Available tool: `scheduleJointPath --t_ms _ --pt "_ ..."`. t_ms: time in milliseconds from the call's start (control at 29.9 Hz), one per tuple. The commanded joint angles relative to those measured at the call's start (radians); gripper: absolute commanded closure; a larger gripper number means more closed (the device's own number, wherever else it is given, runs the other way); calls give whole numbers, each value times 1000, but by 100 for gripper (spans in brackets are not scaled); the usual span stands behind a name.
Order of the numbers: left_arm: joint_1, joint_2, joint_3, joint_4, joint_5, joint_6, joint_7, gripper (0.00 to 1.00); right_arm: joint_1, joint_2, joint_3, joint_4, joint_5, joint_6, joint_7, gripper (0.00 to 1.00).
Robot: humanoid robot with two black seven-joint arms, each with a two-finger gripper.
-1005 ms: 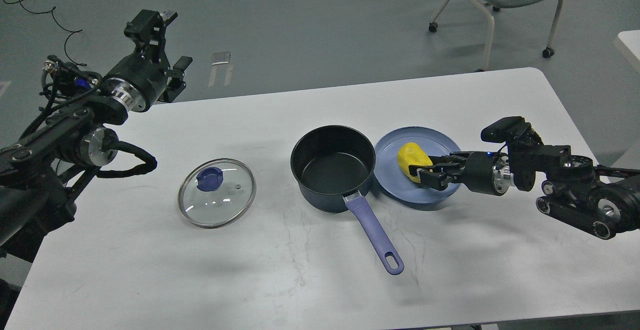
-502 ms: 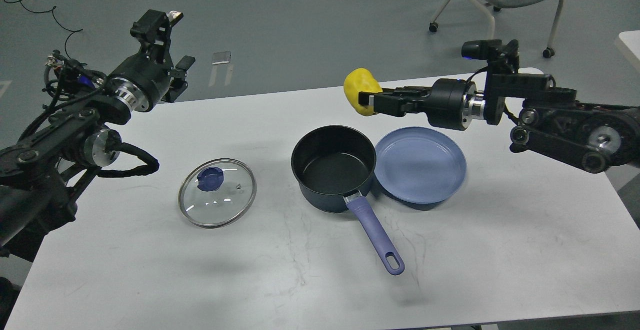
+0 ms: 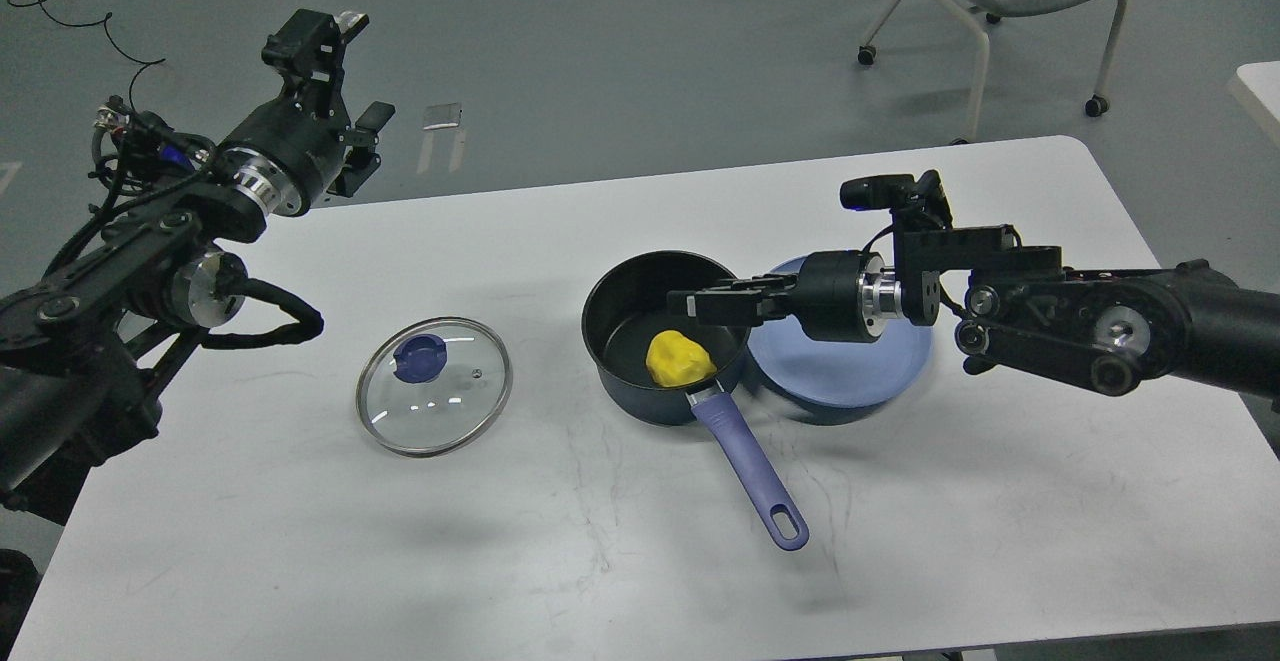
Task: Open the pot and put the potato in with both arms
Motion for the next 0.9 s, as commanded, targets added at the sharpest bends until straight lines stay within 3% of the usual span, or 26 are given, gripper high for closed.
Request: scheduleJointPath --t_ms 0,234,402,502,569,636,737,871 --pt "0 -5 -27 -1 -1 -4 0 2 3 -3 79 -4 100 -12 0 0" --pt "8 -43 -111 -14 -10 -7 0 2 -13 -37 282 -7 359 -3 0 0" --pt "78 -100 -223 -26 -55 -14 -2 2 -79 -61 422 -9 769 0 -12 0" --pt "127 -120 -284 -54 -57 -23 -2 2 -134 -86 506 -9 910 14 -66 0" --pt "182 -141 -333 -92 -57 -30 -2 2 -212 -89 605 -9 992 47 -130 0" --pt "206 -151 -344 -104 -57 -30 -2 2 -252 -91 647 -9 1001 63 -156 0" --pt "244 -155 -354 -126 -57 -30 -2 2 -304 -109 677 -10 1001 77 -175 0" --pt "269 -154 -358 -132 -55 -32 -2 2 -329 -112 678 -7 1001 75 -166 0"
